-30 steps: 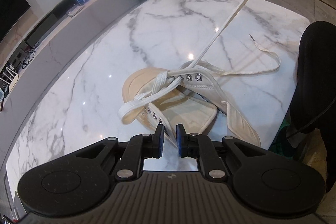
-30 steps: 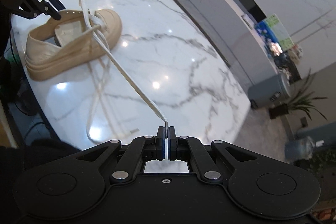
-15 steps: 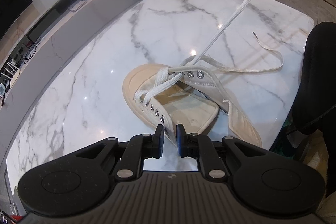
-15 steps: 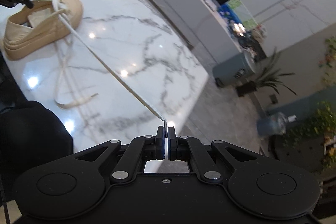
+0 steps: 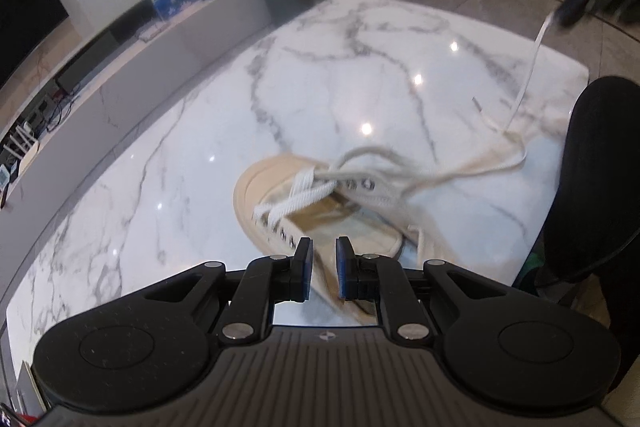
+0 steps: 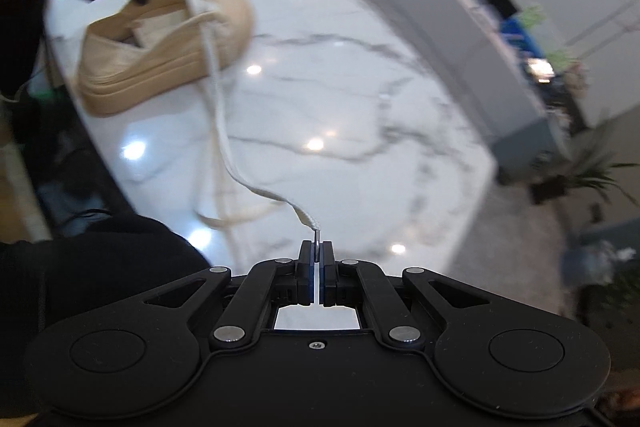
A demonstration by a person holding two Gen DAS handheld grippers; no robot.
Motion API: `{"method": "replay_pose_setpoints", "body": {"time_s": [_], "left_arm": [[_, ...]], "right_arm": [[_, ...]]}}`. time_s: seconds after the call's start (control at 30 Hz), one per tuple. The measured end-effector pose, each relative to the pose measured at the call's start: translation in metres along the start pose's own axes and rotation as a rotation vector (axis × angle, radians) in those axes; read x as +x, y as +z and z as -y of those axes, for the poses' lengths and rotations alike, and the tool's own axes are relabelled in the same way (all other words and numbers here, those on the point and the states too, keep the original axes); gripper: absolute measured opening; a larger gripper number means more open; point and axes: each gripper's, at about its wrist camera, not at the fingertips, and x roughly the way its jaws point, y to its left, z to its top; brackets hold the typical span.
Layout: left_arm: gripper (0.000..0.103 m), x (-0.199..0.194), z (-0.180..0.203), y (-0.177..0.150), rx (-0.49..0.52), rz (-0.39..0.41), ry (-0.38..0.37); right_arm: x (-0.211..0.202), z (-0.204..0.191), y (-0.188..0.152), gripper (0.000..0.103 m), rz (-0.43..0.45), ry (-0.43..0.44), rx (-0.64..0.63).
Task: Lace up shoes with both hands
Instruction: 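Pull the white lace away from the sneaker with the right gripper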
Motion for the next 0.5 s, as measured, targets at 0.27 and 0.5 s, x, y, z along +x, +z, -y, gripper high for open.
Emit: {"method": "replay_pose_setpoints", "body": {"time_s": [0.27,0.5], "left_arm": [[0.012,0.006,-0.008,0.005,-0.017,0.027,-0.034],[0.012,0.017,-0.02,-0.001,-0.06,0.02,-0.06]], "right_arm": [[0.072,0.005,0.018,0.001,-0.094,0.157,0.02],[0.121,0.012,0.018,0.002,-0.189,0.256,0.069]]}}
